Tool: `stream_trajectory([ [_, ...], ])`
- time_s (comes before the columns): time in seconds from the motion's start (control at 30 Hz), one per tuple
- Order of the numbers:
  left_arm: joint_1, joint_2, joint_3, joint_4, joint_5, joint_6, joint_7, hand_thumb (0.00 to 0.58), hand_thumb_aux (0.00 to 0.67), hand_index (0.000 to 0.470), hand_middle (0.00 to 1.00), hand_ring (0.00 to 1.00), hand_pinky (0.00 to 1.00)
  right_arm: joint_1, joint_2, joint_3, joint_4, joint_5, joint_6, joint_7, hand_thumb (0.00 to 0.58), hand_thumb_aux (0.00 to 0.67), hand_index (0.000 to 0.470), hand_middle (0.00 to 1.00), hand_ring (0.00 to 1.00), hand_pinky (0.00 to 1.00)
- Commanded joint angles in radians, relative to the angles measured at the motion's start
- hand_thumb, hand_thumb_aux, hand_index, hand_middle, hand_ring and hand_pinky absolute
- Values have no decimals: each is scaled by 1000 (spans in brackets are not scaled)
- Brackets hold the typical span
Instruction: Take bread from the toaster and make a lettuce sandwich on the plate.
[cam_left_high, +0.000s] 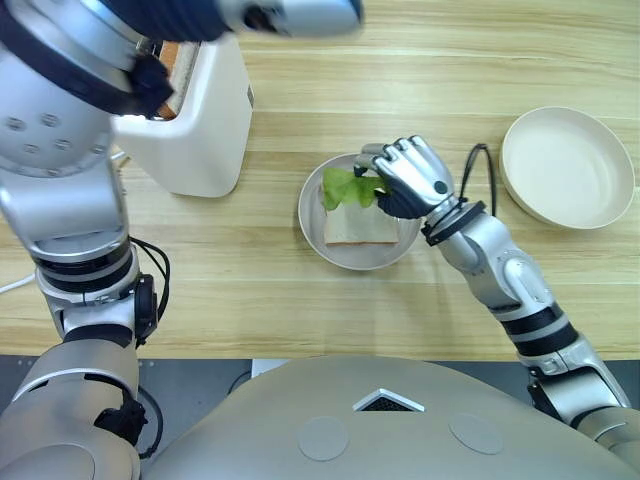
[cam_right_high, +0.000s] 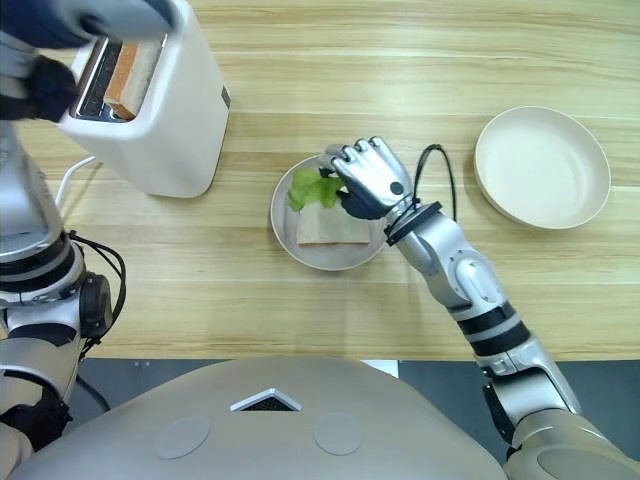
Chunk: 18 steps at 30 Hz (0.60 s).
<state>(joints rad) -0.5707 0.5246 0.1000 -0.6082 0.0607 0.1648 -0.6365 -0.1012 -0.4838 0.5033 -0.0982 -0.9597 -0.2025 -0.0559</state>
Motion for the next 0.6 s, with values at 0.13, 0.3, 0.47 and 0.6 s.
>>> stream_trajectory([
  [0.13, 123, 100, 114, 129, -3, -76, 20, 0, 0, 0, 0, 0, 0, -88, 30, 88, 213, -147, -6, -81, 580, 670, 470, 1000, 1000, 1000],
  [0.3, 234, 148, 129, 188, 80, -176, 63, 0, 0, 0, 0, 0, 0, -91, -21, 95, 241, -242, 22, -159, 580, 670, 470, 439, 439, 439],
  [0.47, 282, 193, 129, 274, 159, -219, 110, 0, 0, 0, 0, 0, 0, -51, -119, 53, 116, -262, 2, -169, 395, 292, 205, 0, 0, 0],
  [0.6, 323, 206, 150, 234, 191, -203, 134, 0, 0, 0, 0, 0, 0, -35, -191, -17, -9, -275, 10, -157, 0, 0, 0, 0, 0, 0],
])
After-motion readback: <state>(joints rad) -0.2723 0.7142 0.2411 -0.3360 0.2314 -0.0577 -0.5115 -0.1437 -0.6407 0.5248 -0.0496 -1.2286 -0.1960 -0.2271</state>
